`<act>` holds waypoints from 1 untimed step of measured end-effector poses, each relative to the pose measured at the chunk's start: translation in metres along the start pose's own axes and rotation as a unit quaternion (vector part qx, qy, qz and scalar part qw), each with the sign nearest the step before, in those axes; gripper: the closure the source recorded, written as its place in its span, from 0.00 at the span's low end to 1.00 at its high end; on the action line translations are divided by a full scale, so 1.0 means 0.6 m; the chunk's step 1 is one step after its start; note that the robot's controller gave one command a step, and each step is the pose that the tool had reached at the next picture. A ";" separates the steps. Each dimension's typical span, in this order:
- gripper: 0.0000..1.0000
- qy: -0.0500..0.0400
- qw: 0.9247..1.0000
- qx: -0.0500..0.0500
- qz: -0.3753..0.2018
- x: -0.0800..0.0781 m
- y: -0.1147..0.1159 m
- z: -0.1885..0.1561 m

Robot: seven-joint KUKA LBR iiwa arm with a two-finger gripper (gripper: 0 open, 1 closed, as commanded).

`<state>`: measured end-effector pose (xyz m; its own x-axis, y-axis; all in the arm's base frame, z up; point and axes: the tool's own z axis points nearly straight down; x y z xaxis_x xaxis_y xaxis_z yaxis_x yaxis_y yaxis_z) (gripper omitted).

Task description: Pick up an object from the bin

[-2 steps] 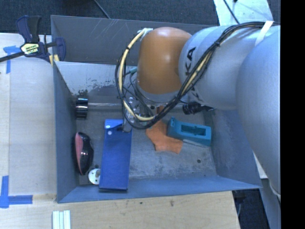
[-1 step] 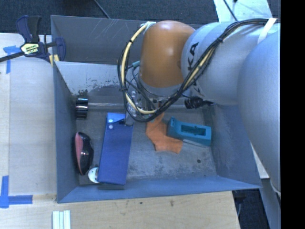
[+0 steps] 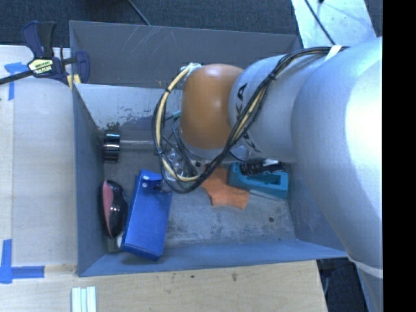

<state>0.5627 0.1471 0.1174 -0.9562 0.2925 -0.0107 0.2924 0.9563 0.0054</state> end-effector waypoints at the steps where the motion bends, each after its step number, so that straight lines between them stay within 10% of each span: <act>1: 1.00 0.007 1.000 0.003 0.004 -0.002 0.002 0.047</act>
Offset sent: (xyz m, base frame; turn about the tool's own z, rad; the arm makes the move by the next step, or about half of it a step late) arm -0.0315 -0.0017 0.0063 0.0129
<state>0.5645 0.1476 0.0893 -0.9540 0.2998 0.0043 0.2998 0.9540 -0.0005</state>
